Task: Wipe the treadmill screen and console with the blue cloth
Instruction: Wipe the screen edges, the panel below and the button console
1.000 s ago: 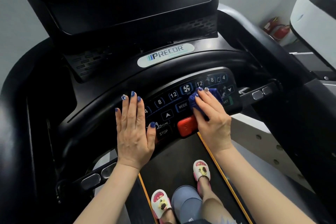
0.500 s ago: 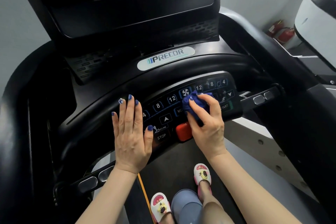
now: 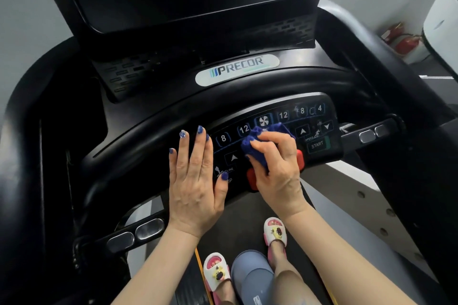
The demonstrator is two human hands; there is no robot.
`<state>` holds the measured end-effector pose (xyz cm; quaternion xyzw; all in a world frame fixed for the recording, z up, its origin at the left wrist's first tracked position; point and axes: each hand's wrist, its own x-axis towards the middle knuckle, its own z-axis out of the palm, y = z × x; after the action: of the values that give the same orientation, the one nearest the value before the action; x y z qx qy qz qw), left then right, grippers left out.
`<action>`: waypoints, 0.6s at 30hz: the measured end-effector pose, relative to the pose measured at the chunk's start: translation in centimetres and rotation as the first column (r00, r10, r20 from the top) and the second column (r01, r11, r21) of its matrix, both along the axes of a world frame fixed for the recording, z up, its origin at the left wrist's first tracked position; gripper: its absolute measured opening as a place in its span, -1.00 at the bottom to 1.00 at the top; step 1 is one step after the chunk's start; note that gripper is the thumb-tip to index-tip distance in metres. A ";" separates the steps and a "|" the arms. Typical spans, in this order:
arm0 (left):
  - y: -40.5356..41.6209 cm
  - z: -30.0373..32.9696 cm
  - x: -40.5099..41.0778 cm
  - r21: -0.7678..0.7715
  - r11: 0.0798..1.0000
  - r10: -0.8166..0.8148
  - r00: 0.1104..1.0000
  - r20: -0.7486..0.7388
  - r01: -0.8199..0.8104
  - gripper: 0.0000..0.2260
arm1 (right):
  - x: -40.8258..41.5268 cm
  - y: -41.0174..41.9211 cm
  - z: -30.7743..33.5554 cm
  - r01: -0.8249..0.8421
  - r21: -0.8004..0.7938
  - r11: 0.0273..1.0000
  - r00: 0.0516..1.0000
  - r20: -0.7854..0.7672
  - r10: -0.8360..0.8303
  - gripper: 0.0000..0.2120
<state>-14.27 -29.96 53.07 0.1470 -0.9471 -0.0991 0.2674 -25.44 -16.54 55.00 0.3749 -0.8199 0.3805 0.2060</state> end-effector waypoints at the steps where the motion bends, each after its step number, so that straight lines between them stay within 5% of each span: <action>1: 0.0 0.0 0.0 -0.001 1.000 0.000 1.000 -0.002 0.000 -0.45 | 0.1 0.2 0.0 0.008 0.009 1.000 1.000 0.001 -0.008 -0.85; 7: 0.0 0.0 -0.1 -0.016 1.000 0.017 1.000 -0.011 -0.017 -0.44 | -0.7 -3.7 1.9 0.083 -0.056 0.995 0.996 0.026 -0.081 -0.91; 14: 0.0 0.1 0.0 -0.019 1.000 0.016 1.000 0.002 -0.016 -0.44 | 1.9 -0.7 1.5 0.017 0.022 1.000 0.993 0.117 -0.019 -0.71; 18: 0.0 0.1 0.0 -0.021 1.000 0.014 1.000 -0.001 -0.014 -0.44 | 1.9 -1.9 1.7 0.098 0.027 0.995 0.989 0.108 -0.100 -0.83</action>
<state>-14.23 -29.96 53.20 0.1508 -0.9469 -0.0872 0.2701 -23.56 -18.42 56.71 0.3147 -0.8515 0.3808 0.1755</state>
